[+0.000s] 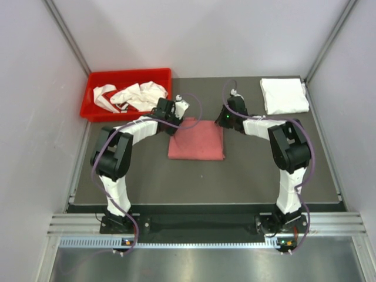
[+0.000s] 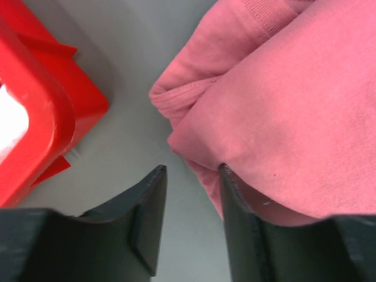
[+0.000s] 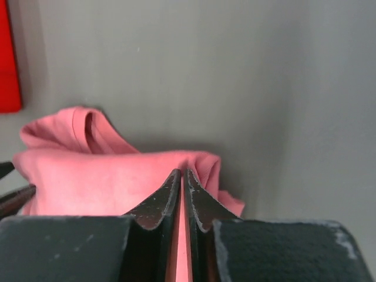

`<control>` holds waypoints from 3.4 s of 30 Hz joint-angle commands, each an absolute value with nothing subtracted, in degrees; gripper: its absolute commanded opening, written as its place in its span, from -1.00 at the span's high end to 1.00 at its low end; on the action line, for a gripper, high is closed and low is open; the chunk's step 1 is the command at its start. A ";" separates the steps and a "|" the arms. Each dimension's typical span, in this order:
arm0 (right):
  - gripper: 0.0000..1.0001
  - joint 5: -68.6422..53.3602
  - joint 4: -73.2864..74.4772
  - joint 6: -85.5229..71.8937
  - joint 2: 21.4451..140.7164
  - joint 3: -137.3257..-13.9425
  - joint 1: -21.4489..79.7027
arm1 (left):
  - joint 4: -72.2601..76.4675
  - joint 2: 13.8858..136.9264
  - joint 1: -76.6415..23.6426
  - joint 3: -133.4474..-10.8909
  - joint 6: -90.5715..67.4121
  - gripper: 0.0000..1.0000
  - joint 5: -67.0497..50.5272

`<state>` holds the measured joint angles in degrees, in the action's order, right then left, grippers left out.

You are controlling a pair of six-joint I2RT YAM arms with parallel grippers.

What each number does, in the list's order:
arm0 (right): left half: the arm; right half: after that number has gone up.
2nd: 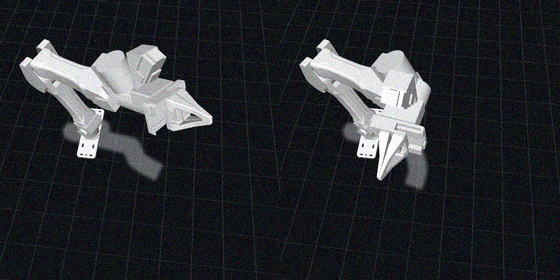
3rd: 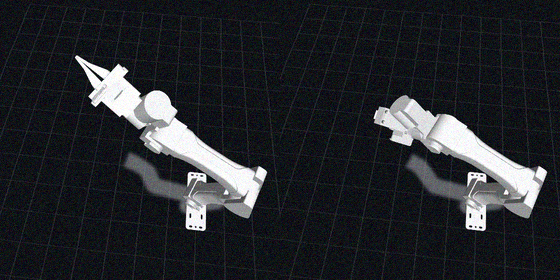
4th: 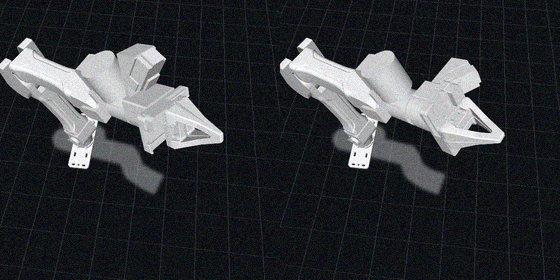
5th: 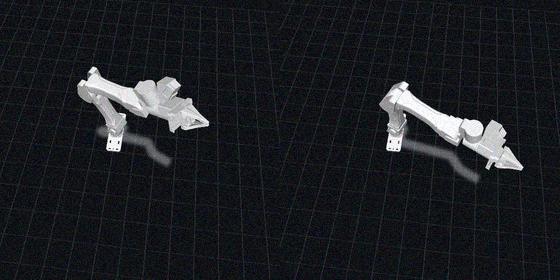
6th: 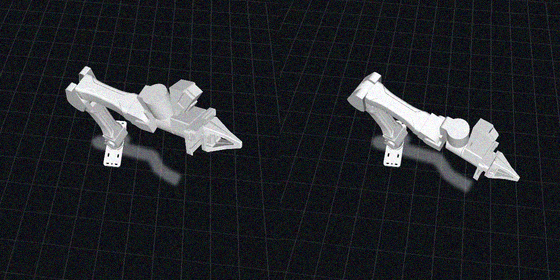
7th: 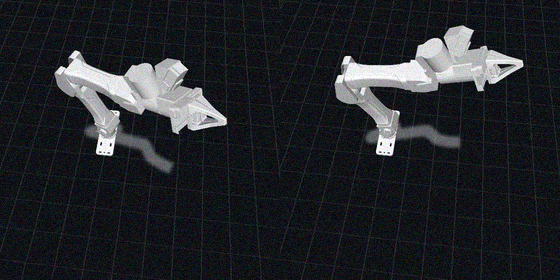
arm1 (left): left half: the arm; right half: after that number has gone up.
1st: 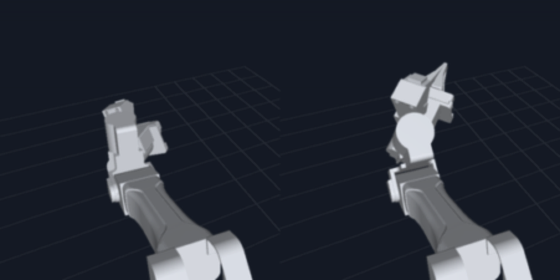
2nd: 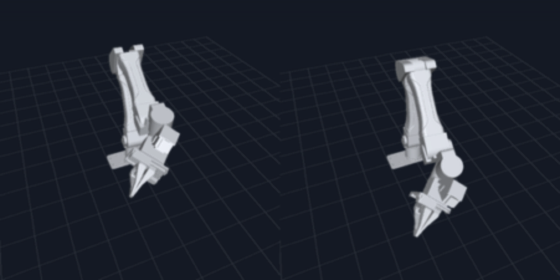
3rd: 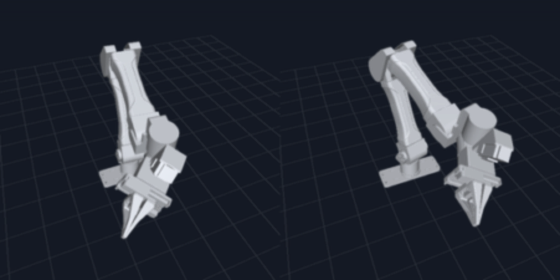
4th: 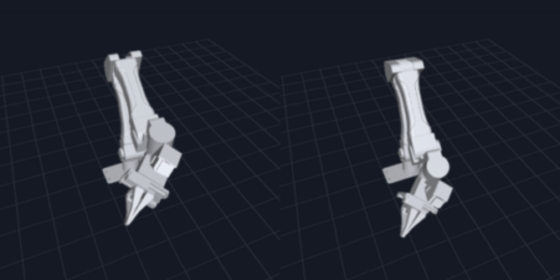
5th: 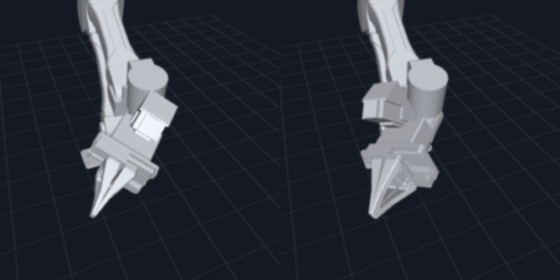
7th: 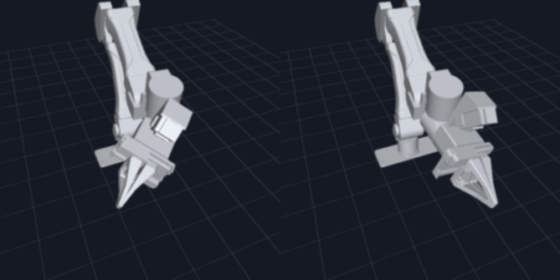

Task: Fold and stack the t-shirts
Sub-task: Fold the tshirt, then neatly place the folded tshirt to the corner

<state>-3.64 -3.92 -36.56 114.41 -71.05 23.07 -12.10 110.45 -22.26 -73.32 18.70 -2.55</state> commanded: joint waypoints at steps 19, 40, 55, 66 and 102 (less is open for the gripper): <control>0.70 -6.59 -6.24 -35.07 116.28 -75.76 21.18 | -5.62 106.35 -19.78 -66.97 9.93 -0.03 -8.17; 1.00 1.84 -8.70 -36.56 103.09 -60.56 17.75 | -5.54 103.10 -19.60 -65.13 8.09 1.00 -10.55; -0.55 -1.22 -1.67 -35.51 96.69 -57.76 17.40 | -8.61 101.25 -19.69 -67.59 9.84 -0.25 -13.37; -0.55 -13.43 -7.02 -40.77 98.61 -49.04 19.60 | -9.40 96.24 -19.60 -66.27 11.42 -0.29 -10.64; 1.00 7.72 44.99 1.48 124.97 -117.12 6.68 | -28.38 87.19 -18.37 -71.80 20.56 -0.36 -2.90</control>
<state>-2.07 38.30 -4.56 123.52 -109.36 8.56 -24.75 86.91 -18.63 -67.64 18.70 -3.55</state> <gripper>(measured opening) 0.036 0.681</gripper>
